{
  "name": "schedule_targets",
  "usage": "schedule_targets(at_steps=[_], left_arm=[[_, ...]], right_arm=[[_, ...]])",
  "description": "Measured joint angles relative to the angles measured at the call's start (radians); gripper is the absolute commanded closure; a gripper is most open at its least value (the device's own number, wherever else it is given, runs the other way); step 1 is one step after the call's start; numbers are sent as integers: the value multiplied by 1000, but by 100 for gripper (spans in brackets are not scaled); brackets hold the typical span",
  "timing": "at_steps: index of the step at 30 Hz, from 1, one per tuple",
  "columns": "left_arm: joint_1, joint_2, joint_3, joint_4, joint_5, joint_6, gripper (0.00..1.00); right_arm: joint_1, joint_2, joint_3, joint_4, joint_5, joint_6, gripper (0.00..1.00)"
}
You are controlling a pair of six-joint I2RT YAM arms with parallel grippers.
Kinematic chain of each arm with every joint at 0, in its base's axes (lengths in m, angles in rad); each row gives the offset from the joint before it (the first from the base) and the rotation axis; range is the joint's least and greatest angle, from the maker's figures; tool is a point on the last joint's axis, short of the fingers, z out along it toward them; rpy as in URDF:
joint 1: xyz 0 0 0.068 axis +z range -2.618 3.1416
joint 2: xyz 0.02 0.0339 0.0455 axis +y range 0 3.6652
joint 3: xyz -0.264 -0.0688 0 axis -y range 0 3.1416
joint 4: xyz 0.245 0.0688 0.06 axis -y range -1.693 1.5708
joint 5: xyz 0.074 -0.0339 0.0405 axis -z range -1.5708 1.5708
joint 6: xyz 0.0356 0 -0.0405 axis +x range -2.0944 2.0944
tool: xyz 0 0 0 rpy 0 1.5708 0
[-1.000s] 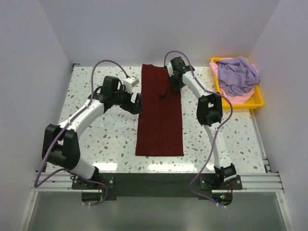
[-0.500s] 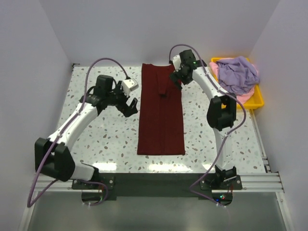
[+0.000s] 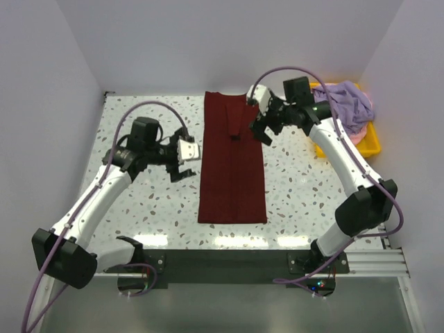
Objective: Fold and stack the t-shirts
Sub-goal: Fold the tshirt
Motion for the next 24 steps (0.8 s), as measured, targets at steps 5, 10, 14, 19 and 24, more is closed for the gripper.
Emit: schedule_targets(at_steps=[5,10,14,19,24], left_arm=[[-141,-141,-327,12,-55,202,4],[-277,-212,-539,51,-99,274,18],[-365,-173,-612,139,-122,268,32],[-452,-110,-644,222,-161,271,46],[-474,-35,-644,268,-193,278,50]], right_arm=[[51,-74,-275,-124,-86,-175,1],[143,-335,-608,-202,-88,-335,8],[259,-489,-799,-190,-73,-396,27],[332,-467,-914,-132,-34,-413,41],[360,-411,-959,-32,4,-418,42]])
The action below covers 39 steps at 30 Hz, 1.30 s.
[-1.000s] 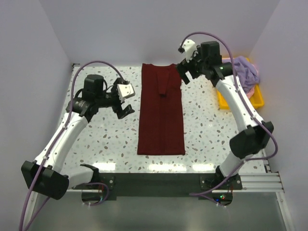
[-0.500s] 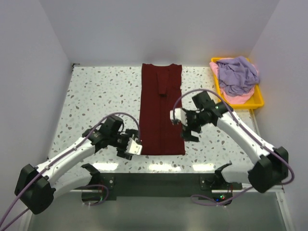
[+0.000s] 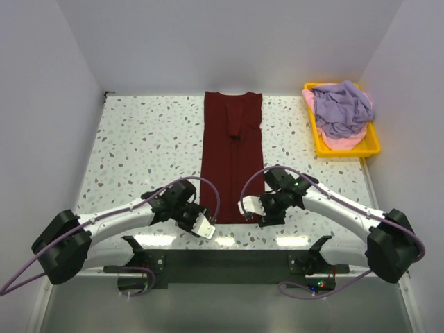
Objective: Fold and stack the t-shirts
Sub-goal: Fold the tshirt
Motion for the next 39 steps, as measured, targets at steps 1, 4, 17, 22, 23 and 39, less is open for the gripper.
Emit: schedule_targets(at_steps=[1,4,17,22,23,39], left_arm=[[0,11,0,6,-3,1,50],[-1,37,-1,30,-20,8,52],[-1,93,-15,116,-43,47,71],[-1,106,-15,129,-40,51,85],[-1,107,-16,129,-40,52,89],[-197,-111,-13,-53,-45,-6,100]], right_arm=[[3,12,-3,14,7,-4,44],[14,55,-12,58,23,-21,47],[72,147,-70,164,69,-56,53],[86,157,-69,184,76,-48,64],[87,158,-69,190,77,-45,71],[249,-40,-59,80,119,93,100]])
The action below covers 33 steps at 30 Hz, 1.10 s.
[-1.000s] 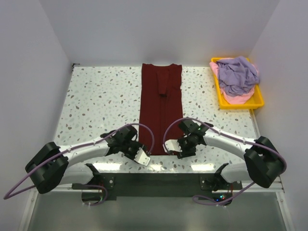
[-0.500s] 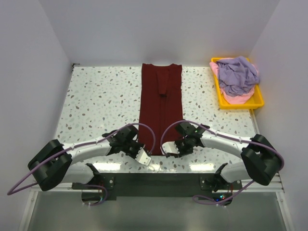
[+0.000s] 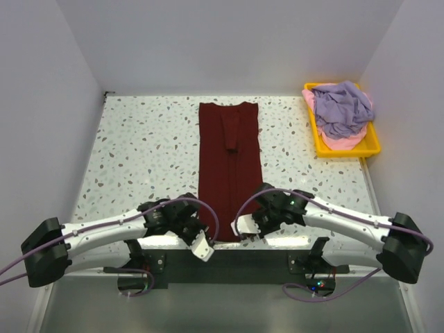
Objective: Fold and stack the t-shirts
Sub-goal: Fold the tshirt
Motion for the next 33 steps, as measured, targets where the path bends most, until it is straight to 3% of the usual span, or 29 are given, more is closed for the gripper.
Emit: schedule_targets(at_steps=[3,7,11,19,26,33], left_arm=[[-69,-58,5,-51,3,-48,100],[-66,-80,29,-75,-20,-78,100],[66,-47,80,-96,-15,-71,100],[321,161,291,-62,31,-44,100],[471,360,450,-23,63,24,100],[546,541,593,11,70,79,100]], right_arm=[[52,-84,1,-46,-3,27,100],[37,-93,19,-89,7,27,100],[-65,-44,83,-106,5,-12,100],[-276,166,290,-67,-3,-104,100],[-420,351,449,-33,-5,-195,100],[-494,531,621,6,-12,-255,100]])
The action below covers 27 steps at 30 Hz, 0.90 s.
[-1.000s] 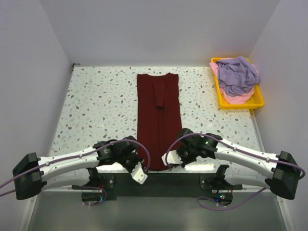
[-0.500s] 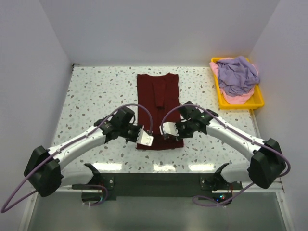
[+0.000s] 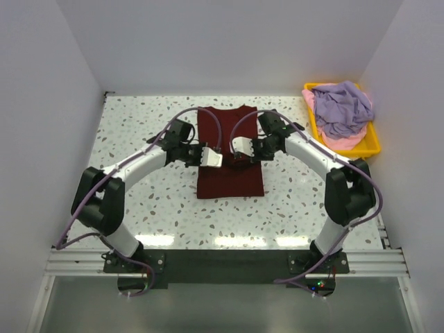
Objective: Fold and stack the t-shirts
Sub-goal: Fold the tshirt
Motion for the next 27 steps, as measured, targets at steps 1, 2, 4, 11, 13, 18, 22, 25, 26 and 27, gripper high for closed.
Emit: schedule_targets(at_steps=[1,2,4,11,13,18,22,25,26,27], left_arm=[[10,24,20,7,1,6,100],[20,45,39,11,2,10,100],[37,86,72,21,2,23,100],[70,185,116,59,0,46,100],[72,203,117,74,-2,51,100],[77,235,119,119,-20,51,96],[77,255,130,159,-45,50,78],[79,267,142,187,-68,30,66],[81,267,148,189,-77,17,64],[84,267,153,190,-81,2,62]], right_arm=[[-8,27,26,5,-2,-7,100],[-16,55,50,9,-5,-13,100],[-29,98,83,26,-8,-25,100],[-56,210,145,55,-10,-46,100],[-58,232,155,62,-9,-47,100],[-58,261,175,71,-1,-51,100],[-59,274,198,73,18,-41,63],[-58,276,216,79,49,-26,45],[-59,276,224,81,62,-18,41],[-60,276,234,80,72,-6,41]])
